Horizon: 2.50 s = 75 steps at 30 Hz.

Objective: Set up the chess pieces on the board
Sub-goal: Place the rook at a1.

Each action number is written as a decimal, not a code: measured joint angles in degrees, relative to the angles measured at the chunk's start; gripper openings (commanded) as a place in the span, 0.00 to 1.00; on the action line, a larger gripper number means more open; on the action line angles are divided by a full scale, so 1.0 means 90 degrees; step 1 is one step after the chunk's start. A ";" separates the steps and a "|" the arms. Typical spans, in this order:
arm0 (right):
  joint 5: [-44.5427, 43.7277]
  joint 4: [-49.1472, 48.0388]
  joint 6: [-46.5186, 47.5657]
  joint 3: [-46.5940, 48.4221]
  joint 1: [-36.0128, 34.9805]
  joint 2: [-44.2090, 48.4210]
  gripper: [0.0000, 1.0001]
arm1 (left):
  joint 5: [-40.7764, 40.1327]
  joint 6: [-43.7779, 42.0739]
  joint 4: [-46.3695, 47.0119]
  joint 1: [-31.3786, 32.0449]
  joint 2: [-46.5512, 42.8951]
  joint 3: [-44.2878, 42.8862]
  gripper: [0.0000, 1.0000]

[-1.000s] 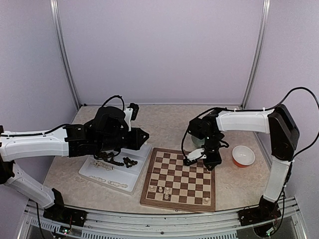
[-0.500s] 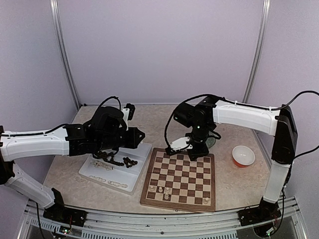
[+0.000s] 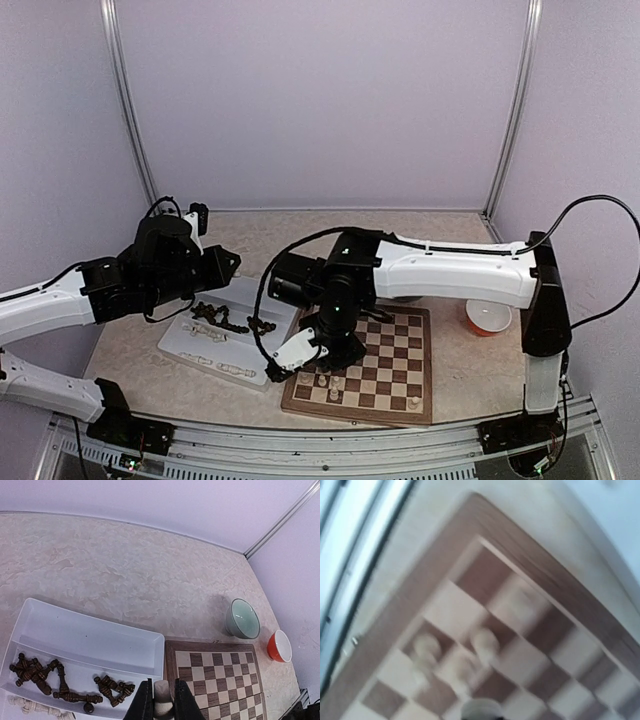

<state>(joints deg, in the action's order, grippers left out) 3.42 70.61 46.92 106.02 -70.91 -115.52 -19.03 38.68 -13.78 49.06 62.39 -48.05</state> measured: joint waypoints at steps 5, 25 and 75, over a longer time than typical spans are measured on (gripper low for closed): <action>-0.0051 0.0168 0.0073 0.0386 -0.0420 -0.0627 0.04 | -0.0044 0.0100 -0.0015 -0.0002 -0.0272 0.0177 0.00; -0.0250 0.0250 0.0138 0.1073 -0.0605 -0.1593 0.05 | -0.0032 0.0153 -0.0097 -0.0002 -0.0515 0.0420 0.00; -0.0486 -0.0080 0.0175 0.1042 -0.0605 -0.1778 0.25 | 0.0233 0.0151 0.0046 0.0066 -0.0197 0.0551 0.00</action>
<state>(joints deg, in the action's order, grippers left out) -0.95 69.89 48.49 115.39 -76.36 -131.52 -16.93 40.03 -13.37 49.65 60.62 -43.09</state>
